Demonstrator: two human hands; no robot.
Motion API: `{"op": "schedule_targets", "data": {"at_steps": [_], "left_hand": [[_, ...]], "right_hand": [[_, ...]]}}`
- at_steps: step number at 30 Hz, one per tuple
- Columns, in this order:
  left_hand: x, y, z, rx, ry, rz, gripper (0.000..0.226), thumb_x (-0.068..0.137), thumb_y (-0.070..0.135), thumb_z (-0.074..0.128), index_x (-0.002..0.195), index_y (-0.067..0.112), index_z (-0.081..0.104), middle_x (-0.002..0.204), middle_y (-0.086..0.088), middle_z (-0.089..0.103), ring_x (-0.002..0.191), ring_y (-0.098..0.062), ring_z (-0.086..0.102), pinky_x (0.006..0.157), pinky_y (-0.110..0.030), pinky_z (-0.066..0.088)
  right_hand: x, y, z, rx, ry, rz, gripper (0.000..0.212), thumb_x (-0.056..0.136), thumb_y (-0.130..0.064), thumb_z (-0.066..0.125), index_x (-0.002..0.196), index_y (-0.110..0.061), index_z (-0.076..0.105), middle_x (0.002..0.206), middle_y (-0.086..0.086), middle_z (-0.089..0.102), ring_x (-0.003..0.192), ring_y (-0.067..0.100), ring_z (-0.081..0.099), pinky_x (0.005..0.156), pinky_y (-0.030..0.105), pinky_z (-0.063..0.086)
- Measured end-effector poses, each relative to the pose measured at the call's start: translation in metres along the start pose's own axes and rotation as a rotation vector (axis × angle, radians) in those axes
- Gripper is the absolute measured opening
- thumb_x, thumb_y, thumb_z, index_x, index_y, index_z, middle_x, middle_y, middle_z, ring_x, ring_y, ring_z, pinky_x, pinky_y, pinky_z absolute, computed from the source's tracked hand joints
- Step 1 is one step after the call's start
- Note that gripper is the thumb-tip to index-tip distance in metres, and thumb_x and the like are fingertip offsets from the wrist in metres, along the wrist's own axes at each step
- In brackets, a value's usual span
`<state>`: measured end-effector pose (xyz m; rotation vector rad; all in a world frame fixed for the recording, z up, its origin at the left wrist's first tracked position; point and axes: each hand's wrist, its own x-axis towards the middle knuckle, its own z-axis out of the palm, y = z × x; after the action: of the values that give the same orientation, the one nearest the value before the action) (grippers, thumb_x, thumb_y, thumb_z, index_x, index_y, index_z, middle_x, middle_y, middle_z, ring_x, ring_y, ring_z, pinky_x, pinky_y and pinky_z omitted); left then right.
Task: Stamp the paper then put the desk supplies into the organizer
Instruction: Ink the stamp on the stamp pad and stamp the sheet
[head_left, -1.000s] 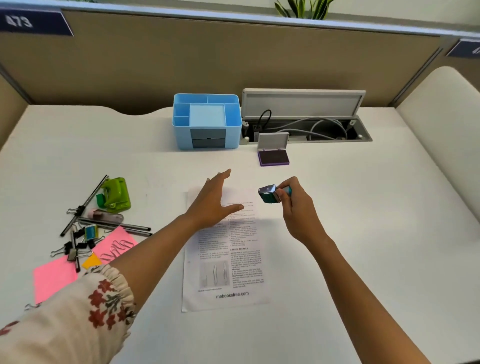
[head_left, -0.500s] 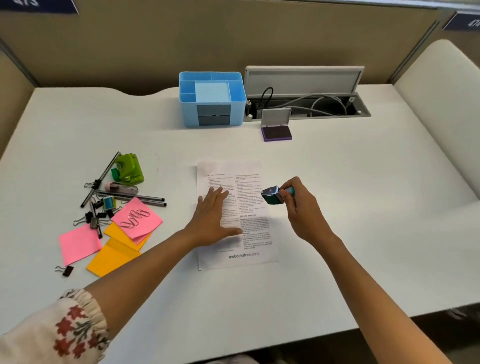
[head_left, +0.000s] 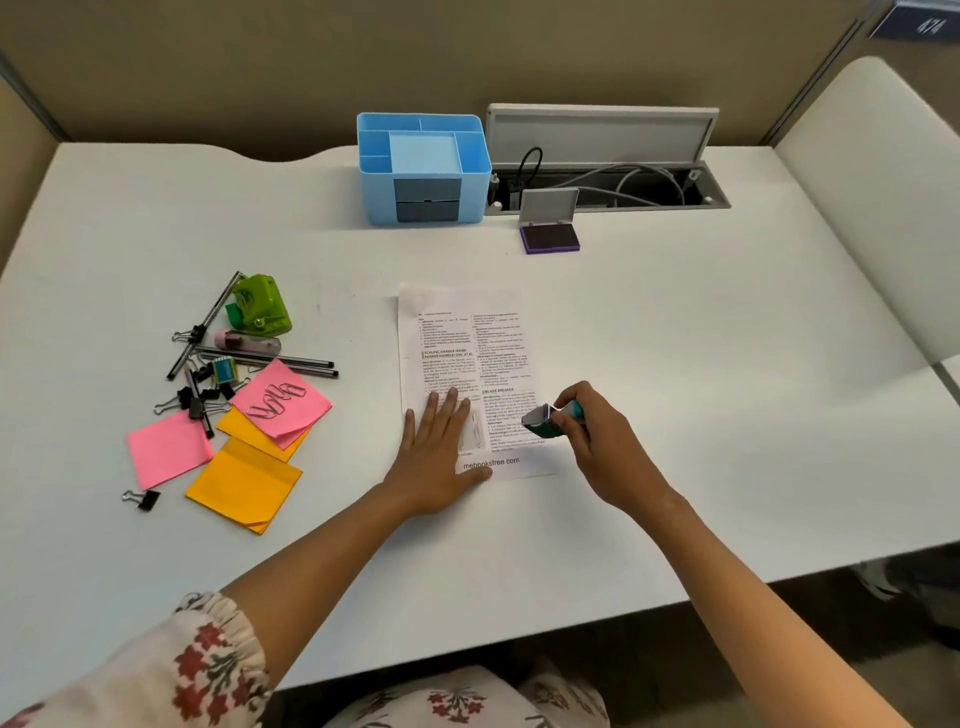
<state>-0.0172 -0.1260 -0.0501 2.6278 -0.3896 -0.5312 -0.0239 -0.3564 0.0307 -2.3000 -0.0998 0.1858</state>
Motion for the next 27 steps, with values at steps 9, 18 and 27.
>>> {"op": "schedule_targets", "data": {"at_steps": [9, 18, 27], "left_hand": [[0.009, -0.002, -0.002, 0.026, -0.015, -0.016, 0.093, 0.091, 0.062, 0.043, 0.152, 0.021, -0.013, 0.158, 0.005, -0.026, 0.143, -0.017, -0.029, 0.115, -0.044, -0.018], [0.009, -0.002, -0.001, 0.039, -0.014, -0.034, 0.095, 0.089, 0.067, 0.04, 0.152, 0.023, -0.015, 0.156, 0.008, -0.028, 0.142, -0.015, -0.031, 0.114, -0.044, -0.019], [0.011, -0.003, 0.0, 0.044, -0.021, -0.035, 0.096, 0.088, 0.068, 0.04, 0.152, 0.024, -0.016, 0.156, 0.008, -0.029, 0.142, -0.015, -0.031, 0.115, -0.045, -0.019]], "right_hand": [[-0.013, 0.005, 0.006, -0.16, -0.067, -0.053, 0.005, 0.101, -0.021, 0.047, 0.096, -0.019, 0.047, 0.09, -0.005, 0.054, 0.08, 0.006, 0.053, 0.067, 0.02, 0.044], [-0.015, 0.006, 0.022, -0.305, -0.116, -0.164, 0.005, 0.101, -0.026, 0.044, 0.1, -0.022, 0.044, 0.095, -0.007, 0.048, 0.083, 0.016, 0.046, 0.071, 0.03, 0.044], [-0.014, 0.008, 0.031, -0.374, -0.071, -0.184, 0.009, 0.102, -0.025, 0.043, 0.1, -0.017, 0.046, 0.094, -0.004, 0.048, 0.082, 0.02, 0.045, 0.069, 0.035, 0.044]]}}
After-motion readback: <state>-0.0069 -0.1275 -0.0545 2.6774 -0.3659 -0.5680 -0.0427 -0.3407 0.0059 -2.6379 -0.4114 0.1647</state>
